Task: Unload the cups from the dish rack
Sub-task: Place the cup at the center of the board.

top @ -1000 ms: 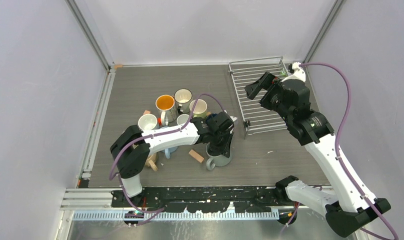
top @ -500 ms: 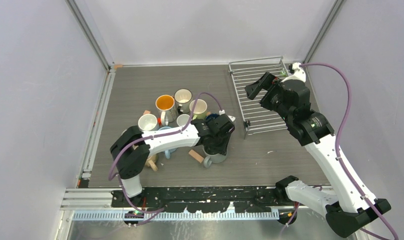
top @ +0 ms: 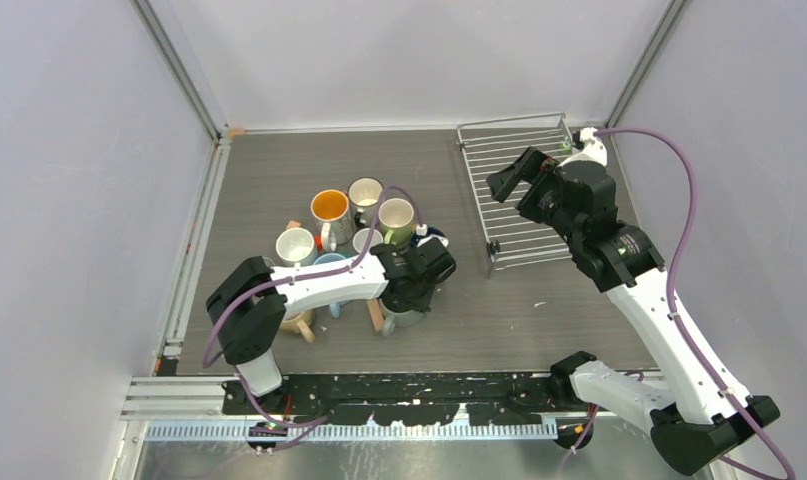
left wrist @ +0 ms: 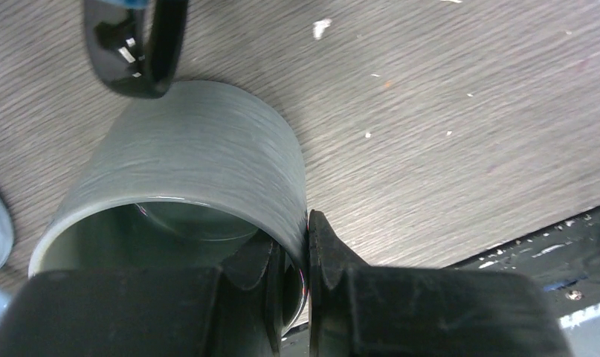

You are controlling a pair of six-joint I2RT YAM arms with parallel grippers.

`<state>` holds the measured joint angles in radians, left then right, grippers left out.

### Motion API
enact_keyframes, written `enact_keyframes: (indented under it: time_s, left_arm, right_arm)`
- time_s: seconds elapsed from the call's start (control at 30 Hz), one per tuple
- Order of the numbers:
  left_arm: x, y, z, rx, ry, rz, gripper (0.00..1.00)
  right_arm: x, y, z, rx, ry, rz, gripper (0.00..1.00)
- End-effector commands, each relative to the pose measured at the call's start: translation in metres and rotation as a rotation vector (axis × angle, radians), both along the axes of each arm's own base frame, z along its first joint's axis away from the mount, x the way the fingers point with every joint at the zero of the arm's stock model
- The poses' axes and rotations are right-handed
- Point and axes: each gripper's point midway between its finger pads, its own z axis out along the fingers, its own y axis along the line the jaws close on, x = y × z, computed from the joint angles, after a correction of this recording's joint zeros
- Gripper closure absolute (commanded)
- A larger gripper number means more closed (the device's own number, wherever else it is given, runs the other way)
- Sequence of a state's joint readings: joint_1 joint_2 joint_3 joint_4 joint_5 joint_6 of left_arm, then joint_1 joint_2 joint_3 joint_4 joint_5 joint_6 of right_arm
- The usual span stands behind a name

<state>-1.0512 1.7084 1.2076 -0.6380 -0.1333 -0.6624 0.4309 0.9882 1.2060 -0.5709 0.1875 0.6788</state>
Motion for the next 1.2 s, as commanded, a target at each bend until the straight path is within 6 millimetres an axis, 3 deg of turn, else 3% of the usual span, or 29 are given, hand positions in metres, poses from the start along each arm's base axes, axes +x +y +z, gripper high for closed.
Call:
enact_keyframes:
  time_s: [0.0,0.23,0.5,0.7,1.17]
  left_arm:
    - [0.009,0.032,0.007,0.085,-0.058,0.087,1.00]
    - [0.020,0.052,0.006,0.113,-0.073,0.137,1.00]
    - [0.034,0.058,0.010,0.133,-0.092,0.154,1.00]
    - [0.036,0.050,0.017,0.098,-0.094,0.148,0.82]
    - [0.033,0.040,0.046,0.008,-0.098,0.118,0.61]
  right_arm:
    - [0.002,0.003,0.015,0.027,-0.055,0.012,0.00]
    - [0.002,0.004,0.013,0.027,-0.053,0.017,0.00]
    - [0.002,0.007,0.011,0.023,-0.047,0.030,0.00]
    - [0.002,0.007,0.011,0.023,-0.047,0.035,0.00]
    - [0.002,0.010,0.011,0.026,-0.043,0.043,0.00]
